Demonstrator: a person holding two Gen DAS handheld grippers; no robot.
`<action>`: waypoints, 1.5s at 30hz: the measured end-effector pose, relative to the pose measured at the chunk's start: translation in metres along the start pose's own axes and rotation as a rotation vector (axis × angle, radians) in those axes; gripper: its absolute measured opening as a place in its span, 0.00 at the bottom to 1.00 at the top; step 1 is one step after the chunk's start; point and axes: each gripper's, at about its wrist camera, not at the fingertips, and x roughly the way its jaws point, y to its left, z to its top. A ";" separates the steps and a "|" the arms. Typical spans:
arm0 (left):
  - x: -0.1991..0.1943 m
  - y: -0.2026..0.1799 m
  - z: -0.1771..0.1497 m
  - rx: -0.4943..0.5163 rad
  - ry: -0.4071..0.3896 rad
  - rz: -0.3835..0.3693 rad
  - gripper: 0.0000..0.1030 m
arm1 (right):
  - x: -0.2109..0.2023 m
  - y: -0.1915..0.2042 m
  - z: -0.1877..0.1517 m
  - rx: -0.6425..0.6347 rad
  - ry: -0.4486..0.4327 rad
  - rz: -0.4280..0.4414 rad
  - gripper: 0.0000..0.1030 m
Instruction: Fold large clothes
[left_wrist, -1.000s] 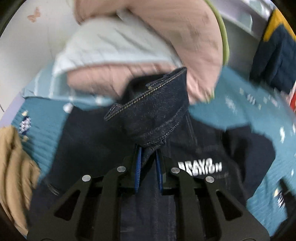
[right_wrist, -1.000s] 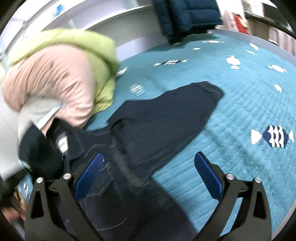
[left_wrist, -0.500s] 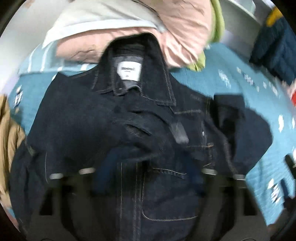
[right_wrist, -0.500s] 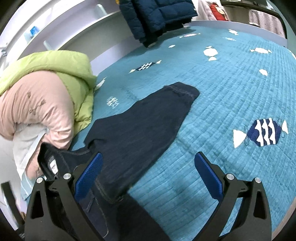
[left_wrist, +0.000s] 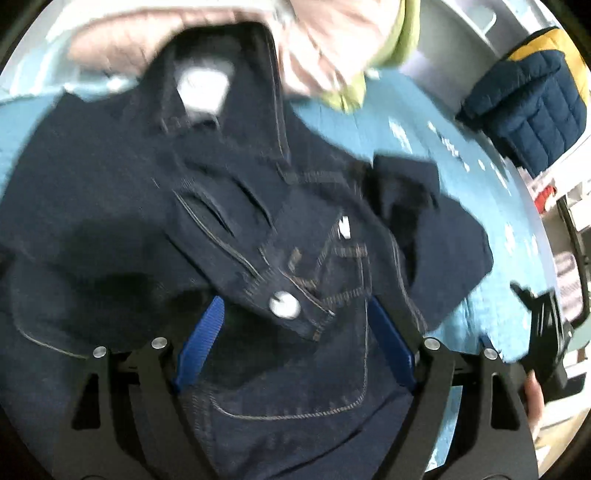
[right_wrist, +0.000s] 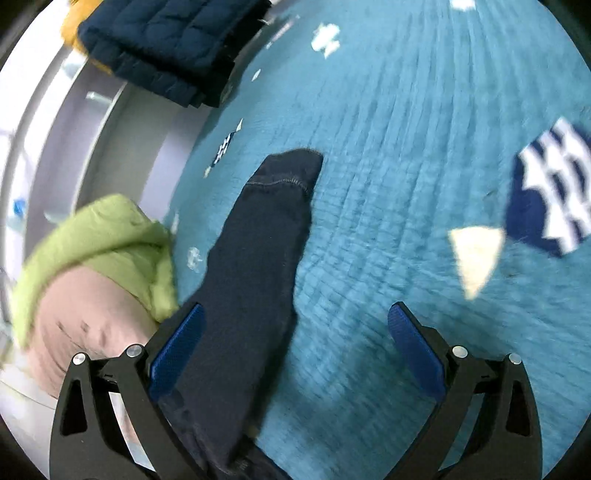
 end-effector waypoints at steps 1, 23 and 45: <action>0.005 -0.003 -0.002 0.013 0.019 -0.014 0.79 | 0.005 0.003 0.002 -0.007 0.009 0.037 0.94; -0.028 0.006 0.013 0.020 -0.056 -0.250 0.79 | 0.047 0.029 0.015 -0.151 0.047 0.246 0.05; -0.157 0.172 0.014 -0.437 -0.513 0.498 0.79 | 0.090 0.218 -0.338 -1.286 0.616 0.254 0.53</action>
